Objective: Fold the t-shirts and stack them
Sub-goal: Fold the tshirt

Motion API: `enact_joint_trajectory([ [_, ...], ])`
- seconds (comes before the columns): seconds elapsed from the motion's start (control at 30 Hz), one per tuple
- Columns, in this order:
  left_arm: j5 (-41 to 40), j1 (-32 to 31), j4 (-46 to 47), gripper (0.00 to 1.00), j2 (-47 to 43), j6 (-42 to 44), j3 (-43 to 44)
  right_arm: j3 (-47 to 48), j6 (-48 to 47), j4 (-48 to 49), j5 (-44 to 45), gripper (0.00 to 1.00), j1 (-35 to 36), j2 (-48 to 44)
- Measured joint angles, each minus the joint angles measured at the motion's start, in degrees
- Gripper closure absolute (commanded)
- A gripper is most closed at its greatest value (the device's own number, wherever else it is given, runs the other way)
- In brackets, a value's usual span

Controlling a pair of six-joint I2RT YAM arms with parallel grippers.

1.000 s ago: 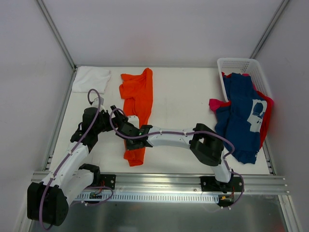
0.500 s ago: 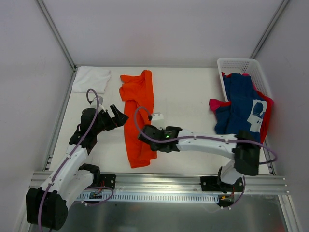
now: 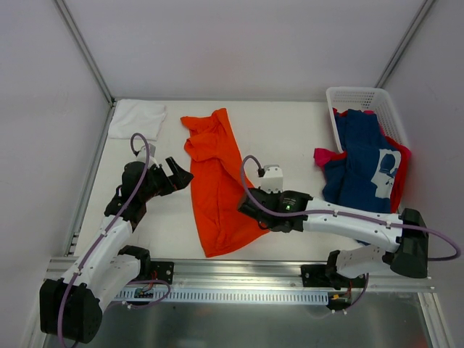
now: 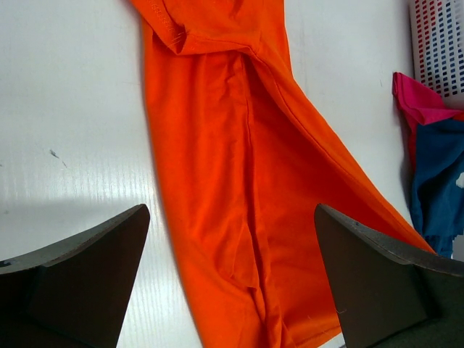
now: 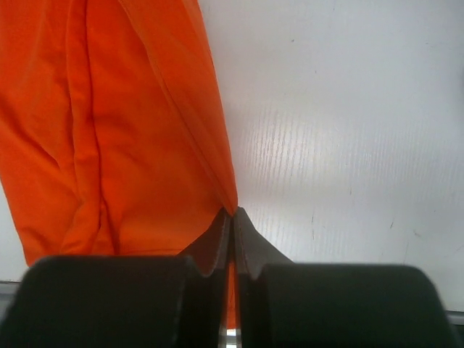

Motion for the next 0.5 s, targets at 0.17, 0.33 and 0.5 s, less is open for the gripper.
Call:
enact_joint_trajectory([
  [0.17, 0.0, 0.0, 0.0, 0.01, 0.07, 0.0, 0.0, 1.14, 0.0, -0.9, -0.31, 1.0, -0.02, 4.79],
  [0.33, -0.02, 0.0, 0.0, 0.01, 0.07, 0.0, 0.0, 5.64, -0.04, -1.68, -1.27, 1.0, 0.7, 11.74],
  [0.5, -0.02, 0.0, 0.04, 0.01, 0.46, 0.0, 0.0, 12.81, -0.55, -1.68, -2.49, 1.0, 3.91, 17.92],
])
